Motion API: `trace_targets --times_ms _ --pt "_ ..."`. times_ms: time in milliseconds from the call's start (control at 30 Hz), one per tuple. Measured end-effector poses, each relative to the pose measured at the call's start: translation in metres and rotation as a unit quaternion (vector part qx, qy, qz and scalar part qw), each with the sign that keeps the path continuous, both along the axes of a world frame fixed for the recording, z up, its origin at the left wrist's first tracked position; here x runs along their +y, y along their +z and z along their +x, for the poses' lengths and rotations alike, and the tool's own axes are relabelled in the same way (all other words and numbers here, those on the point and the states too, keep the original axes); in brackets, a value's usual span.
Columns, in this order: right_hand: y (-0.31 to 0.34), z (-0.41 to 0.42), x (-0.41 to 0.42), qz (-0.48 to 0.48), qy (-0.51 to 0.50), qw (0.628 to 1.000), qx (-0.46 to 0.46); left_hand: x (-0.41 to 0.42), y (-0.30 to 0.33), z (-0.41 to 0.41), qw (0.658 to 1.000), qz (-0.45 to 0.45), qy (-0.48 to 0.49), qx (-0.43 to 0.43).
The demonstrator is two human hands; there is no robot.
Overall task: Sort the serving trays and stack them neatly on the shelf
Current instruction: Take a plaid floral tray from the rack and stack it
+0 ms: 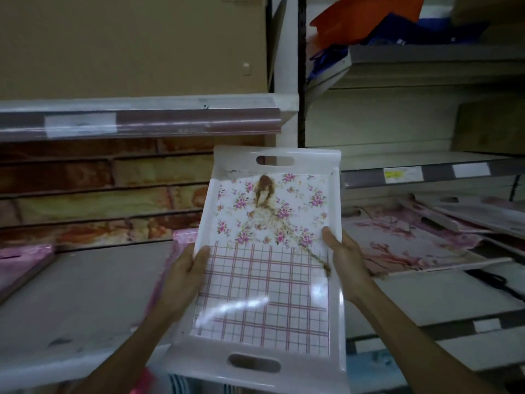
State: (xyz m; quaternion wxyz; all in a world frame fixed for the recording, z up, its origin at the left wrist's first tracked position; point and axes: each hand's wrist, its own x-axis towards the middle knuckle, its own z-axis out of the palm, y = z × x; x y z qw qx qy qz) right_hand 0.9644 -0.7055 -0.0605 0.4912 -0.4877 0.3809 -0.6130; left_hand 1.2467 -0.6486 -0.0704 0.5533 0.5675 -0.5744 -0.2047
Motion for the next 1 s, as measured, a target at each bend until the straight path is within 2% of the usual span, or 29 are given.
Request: trace_targets --times_ms 133,333,567,733,1000 --pt "0.005 0.033 -0.011 0.014 0.017 1.000 0.013 -0.001 -0.004 0.031 0.999 0.011 0.012 0.042" --pt "0.012 0.075 -0.028 0.030 0.044 0.997 0.061 -0.019 -0.007 0.074 0.996 0.026 0.055 0.062" --pt "-0.001 0.103 -0.043 0.017 0.056 0.983 0.173 -0.060 0.004 0.112 0.991 0.037 0.087 0.097" --pt "-0.012 0.120 -0.055 0.016 0.064 0.975 0.214 -0.081 -0.007 0.133 0.990 0.078 0.085 0.081" --pt "-0.054 0.138 -0.068 0.068 0.060 0.962 0.258 -0.098 -0.049 0.146 0.984 0.121 0.130 -0.025"
